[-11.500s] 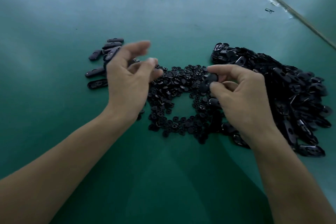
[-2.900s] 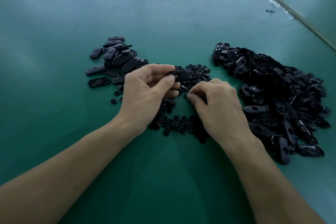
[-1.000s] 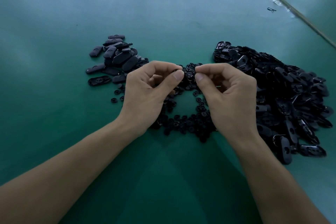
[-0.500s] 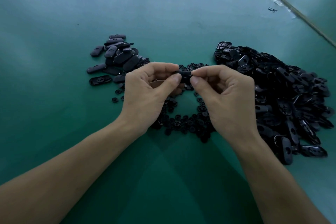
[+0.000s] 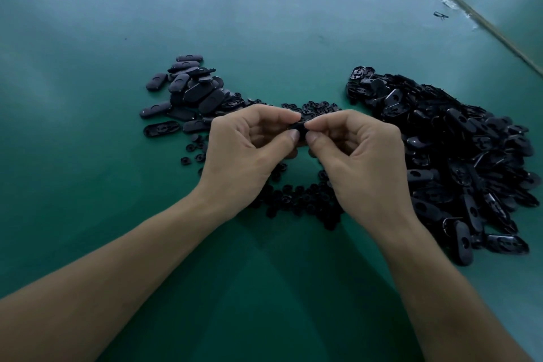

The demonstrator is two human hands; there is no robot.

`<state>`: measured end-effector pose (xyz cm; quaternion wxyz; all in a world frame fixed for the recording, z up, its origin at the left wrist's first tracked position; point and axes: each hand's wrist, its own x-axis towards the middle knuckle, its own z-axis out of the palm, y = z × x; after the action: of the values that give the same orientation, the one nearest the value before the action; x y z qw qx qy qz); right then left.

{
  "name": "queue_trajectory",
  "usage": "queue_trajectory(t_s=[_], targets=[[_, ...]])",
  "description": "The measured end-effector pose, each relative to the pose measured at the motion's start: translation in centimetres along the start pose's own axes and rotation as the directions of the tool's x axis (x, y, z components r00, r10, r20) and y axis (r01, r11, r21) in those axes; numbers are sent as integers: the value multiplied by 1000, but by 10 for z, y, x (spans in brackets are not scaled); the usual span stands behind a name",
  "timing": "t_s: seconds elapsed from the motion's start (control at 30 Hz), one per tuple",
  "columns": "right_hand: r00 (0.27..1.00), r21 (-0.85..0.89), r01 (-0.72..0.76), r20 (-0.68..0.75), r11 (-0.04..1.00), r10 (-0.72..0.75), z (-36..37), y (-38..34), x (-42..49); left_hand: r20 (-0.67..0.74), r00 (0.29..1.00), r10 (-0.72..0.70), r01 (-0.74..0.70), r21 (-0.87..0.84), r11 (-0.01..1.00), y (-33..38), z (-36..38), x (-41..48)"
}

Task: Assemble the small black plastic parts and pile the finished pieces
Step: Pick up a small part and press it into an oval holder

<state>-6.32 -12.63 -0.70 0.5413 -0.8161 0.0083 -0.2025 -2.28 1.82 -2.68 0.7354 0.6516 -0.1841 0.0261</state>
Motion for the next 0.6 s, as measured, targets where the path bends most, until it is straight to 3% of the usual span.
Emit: queue_trajectory(t_s=[0.3, 0.6], targets=[[1000, -15, -4, 3, 1000, 4, 1, -1, -1, 8, 1000, -7, 7, 0, 1000, 0, -1, -1], [1000, -76, -31, -5, 997, 30, 2, -4, -2, 19, 1000, 9, -11, 119, 993, -1, -2, 2]])
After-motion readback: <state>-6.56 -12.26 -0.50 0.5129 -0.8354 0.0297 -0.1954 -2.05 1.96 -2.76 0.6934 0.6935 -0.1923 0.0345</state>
